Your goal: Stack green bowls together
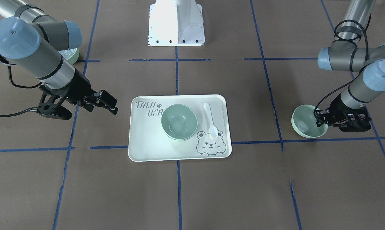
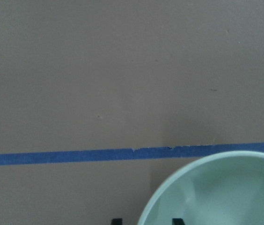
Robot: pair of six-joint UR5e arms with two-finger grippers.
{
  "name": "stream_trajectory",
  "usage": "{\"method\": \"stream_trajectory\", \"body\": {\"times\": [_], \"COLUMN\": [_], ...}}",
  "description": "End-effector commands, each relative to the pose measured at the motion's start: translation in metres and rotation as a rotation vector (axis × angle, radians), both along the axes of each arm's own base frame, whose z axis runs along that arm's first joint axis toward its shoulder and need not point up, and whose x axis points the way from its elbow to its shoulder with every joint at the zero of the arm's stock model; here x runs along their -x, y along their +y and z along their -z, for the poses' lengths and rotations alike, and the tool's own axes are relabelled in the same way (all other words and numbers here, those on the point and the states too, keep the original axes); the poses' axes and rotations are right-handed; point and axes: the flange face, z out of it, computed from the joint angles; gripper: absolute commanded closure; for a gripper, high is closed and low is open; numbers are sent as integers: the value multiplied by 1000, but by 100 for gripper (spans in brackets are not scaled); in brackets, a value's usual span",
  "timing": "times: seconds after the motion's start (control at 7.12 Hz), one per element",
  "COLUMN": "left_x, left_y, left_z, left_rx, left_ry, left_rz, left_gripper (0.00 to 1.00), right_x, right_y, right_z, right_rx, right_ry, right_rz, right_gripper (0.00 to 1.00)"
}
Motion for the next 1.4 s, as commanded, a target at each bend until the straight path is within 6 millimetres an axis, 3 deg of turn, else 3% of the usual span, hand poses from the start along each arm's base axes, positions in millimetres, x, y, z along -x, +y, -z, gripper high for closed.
{"method": "stream_trajectory", "body": {"times": [0.0,0.28,0.42,0.56,0.7,0.84,0.98,1.26], "left_x": [-1,-39,-89,-150,-190,-220,-235,-246], "left_y": [3,-31,-24,-4,6,24,23,27], "left_z": [54,191,254,312,334,327,336,335], "left_rx": [-50,75,119,153,145,139,135,138], "left_ry": [73,271,336,379,369,345,340,336], "left_rz": [-8,104,107,95,140,129,132,120], "left_gripper": [100,100,100,100,100,100,100,100], "right_x": [-5,-31,-44,-59,-67,-67,-68,-67], "right_y": [-1,-7,-5,-6,-7,-7,-7,-6], "right_z": [3,-6,-16,-31,-42,-42,-42,-42], "right_rx": [2,36,35,18,-4,-7,-6,-6], "right_ry": [-11,-30,-23,-8,6,6,6,6], "right_rz": [4,4,-4,-7,2,5,3,4], "right_gripper": [0,0,0,0,0,0,0,0]}}
